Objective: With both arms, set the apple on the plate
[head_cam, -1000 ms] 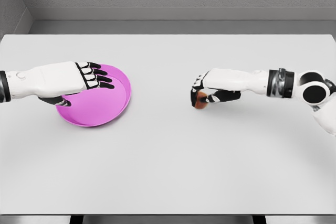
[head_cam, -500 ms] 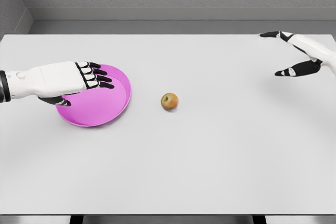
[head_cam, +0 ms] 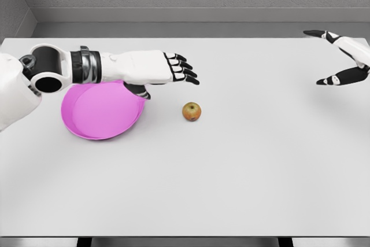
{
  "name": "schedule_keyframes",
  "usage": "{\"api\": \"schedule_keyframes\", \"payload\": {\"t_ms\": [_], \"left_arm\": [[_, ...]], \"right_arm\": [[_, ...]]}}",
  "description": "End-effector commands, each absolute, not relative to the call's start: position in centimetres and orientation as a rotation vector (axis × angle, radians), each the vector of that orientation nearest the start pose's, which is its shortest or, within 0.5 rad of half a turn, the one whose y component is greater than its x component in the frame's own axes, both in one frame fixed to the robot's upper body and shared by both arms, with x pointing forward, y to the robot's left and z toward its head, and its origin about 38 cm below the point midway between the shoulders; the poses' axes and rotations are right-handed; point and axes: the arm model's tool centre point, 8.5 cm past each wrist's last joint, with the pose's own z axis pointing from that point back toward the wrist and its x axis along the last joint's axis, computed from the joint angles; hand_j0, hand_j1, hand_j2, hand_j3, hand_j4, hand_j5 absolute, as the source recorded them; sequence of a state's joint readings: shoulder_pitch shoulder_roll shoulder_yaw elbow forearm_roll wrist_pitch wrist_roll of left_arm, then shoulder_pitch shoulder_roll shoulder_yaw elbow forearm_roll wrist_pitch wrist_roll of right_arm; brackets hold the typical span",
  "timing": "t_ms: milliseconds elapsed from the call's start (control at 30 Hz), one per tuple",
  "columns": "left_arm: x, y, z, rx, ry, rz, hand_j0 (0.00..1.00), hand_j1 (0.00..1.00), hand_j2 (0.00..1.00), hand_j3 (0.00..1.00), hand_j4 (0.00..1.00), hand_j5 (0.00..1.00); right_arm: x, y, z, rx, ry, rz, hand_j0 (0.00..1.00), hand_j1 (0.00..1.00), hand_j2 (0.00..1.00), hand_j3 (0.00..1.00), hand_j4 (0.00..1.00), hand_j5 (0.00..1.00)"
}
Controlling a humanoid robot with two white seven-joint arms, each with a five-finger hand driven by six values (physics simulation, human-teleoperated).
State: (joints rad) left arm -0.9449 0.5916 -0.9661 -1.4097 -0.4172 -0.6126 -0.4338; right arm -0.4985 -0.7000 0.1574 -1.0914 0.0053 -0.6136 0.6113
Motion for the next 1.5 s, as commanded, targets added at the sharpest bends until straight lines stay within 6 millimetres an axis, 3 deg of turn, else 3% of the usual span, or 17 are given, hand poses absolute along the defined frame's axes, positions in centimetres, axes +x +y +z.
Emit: {"api": "schedule_keyframes", "payload": {"t_ms": [0, 133, 300, 367, 467, 933, 1233, 1467], "left_arm": [[45.5, 13.8, 21.3, -0.223, 1.921, 2.828, 1.0, 1.0, 1.0, 1.0, 1.0, 1.0], [45.1, 12.5, 21.0, -0.196, 1.902, 2.816, 1.0, 1.0, 1.0, 1.0, 1.0, 1.0], [45.2, 12.6, 20.7, -0.215, 1.875, 2.828, 1.0, 1.0, 1.0, 1.0, 1.0, 1.0], [45.2, 12.1, 19.2, -0.177, 1.841, 2.865, 1.0, 1.0, 1.0, 1.0, 1.0, 1.0], [45.1, 11.1, 18.8, -0.148, 1.828, 2.864, 1.0, 1.0, 1.0, 1.0, 1.0, 1.0], [46.6, 11.2, 17.3, -0.167, 1.826, 2.933, 1.0, 1.0, 1.0, 1.0, 1.0, 1.0], [46.9, 9.7, 16.8, -0.164, 1.811, 2.936, 0.99, 0.99, 0.99, 0.99, 0.99, 0.99], [47.3, 10.0, 16.3, -0.187, 1.785, 2.96, 0.96, 0.96, 0.96, 0.96, 0.96, 0.96]], "right_arm": [[44.9, -42.6, 21.4, -0.284, -1.672, 1.256, 1.0, 1.0, 1.0, 1.0, 1.0, 1.0], [45.1, -42.2, 22.0, -0.285, -1.685, 1.269, 1.0, 1.0, 1.0, 1.0, 1.0, 1.0], [45.3, -42.1, 22.5, -0.291, -1.693, 1.274, 1.0, 1.0, 1.0, 1.0, 1.0, 1.0], [45.3, -42.0, 22.6, -0.292, -1.695, 1.276, 1.0, 1.0, 1.0, 1.0, 1.0, 1.0], [45.3, -41.8, 22.4, -0.286, -1.691, 1.284, 1.0, 1.0, 1.0, 1.0, 1.0, 1.0], [45.3, -41.6, 22.2, -0.28, -1.686, 1.289, 1.0, 1.0, 1.0, 1.0, 1.0, 1.0], [45.3, -41.6, 22.2, -0.279, -1.685, 1.29, 1.0, 1.0, 1.0, 1.0, 1.0, 1.0], [45.3, -41.5, 22.0, -0.274, -1.681, 1.294, 1.0, 1.0, 1.0, 1.0, 1.0, 1.0]]}}
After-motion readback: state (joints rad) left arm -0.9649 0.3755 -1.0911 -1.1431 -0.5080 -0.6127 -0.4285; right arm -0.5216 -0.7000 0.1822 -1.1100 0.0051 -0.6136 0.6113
